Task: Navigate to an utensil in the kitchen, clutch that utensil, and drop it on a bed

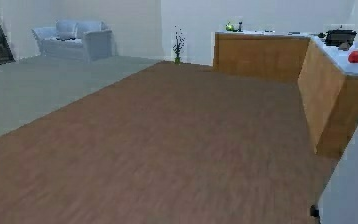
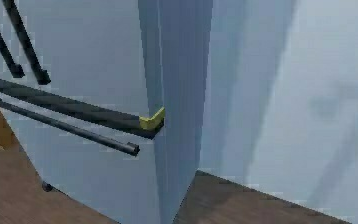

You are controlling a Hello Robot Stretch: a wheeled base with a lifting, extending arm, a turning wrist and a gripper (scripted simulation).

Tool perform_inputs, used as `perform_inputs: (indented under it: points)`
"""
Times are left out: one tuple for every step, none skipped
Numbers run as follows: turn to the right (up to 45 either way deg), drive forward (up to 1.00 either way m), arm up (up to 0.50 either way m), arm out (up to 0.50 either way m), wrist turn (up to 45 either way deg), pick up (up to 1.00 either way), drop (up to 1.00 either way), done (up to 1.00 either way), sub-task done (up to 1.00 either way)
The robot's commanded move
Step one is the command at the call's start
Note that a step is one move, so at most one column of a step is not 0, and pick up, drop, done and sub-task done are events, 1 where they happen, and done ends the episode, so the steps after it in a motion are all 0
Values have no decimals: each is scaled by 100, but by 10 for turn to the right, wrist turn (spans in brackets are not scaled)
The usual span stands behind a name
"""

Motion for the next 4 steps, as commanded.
perform_inputs:
  points:
    - [240, 0, 0, 0, 0, 0, 0, 0, 0]
    - [0, 100, 0, 0, 0, 0, 0, 0, 0]
    - [0, 100, 0, 0, 0, 0, 0, 0, 0]
    - [30, 0, 0, 0, 0, 0, 0, 0, 0]
